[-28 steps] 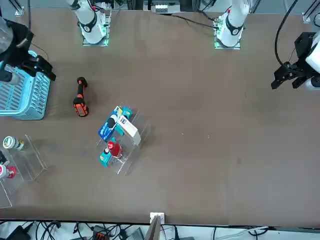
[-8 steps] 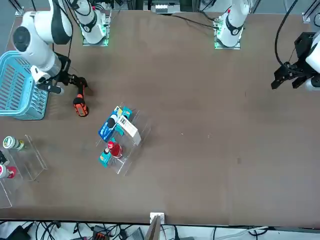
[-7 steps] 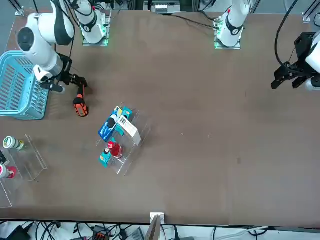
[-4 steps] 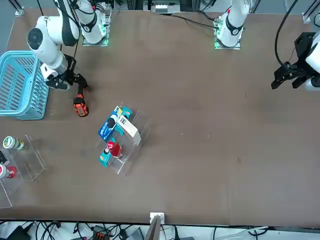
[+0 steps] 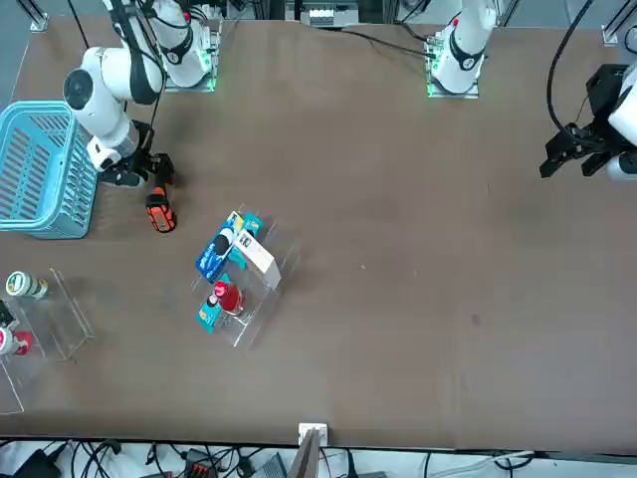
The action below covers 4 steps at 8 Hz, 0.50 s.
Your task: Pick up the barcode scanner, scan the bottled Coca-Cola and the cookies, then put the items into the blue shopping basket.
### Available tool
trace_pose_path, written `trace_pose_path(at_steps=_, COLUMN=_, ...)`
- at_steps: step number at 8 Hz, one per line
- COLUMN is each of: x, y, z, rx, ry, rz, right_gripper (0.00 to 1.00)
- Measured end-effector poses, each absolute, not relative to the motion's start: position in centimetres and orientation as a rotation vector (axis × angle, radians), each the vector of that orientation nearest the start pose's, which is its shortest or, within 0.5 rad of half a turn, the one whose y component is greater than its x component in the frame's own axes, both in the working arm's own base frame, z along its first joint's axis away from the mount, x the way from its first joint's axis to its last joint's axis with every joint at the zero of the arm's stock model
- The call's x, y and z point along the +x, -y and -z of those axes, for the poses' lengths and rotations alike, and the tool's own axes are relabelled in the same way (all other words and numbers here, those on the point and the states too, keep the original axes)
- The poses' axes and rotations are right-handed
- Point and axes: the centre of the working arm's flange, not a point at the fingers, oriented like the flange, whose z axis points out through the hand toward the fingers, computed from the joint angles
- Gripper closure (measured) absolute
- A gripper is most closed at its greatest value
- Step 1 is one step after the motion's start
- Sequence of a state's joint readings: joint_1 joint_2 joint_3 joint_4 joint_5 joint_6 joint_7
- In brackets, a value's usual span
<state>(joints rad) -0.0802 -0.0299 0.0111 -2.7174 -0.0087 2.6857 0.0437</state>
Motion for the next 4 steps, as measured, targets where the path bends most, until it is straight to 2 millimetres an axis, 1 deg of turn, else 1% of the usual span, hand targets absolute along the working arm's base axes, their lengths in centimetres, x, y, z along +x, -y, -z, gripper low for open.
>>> trace_pose_path(at_steps=1, x=40.19, y=3.18, z=-22.62, rx=-3.141, ry=-0.165, rz=-0.012, right_gripper=0.04)
trace_pose_path(at_steps=3, x=40.30, y=3.10, z=-22.10, rx=-3.141, ry=-0.160, rz=-0.006, right_gripper=0.19)
trace_pose_path(at_steps=4, x=40.42, y=2.97, z=-22.10, rx=-3.141, ry=-0.155, rz=0.010, right_gripper=0.33)
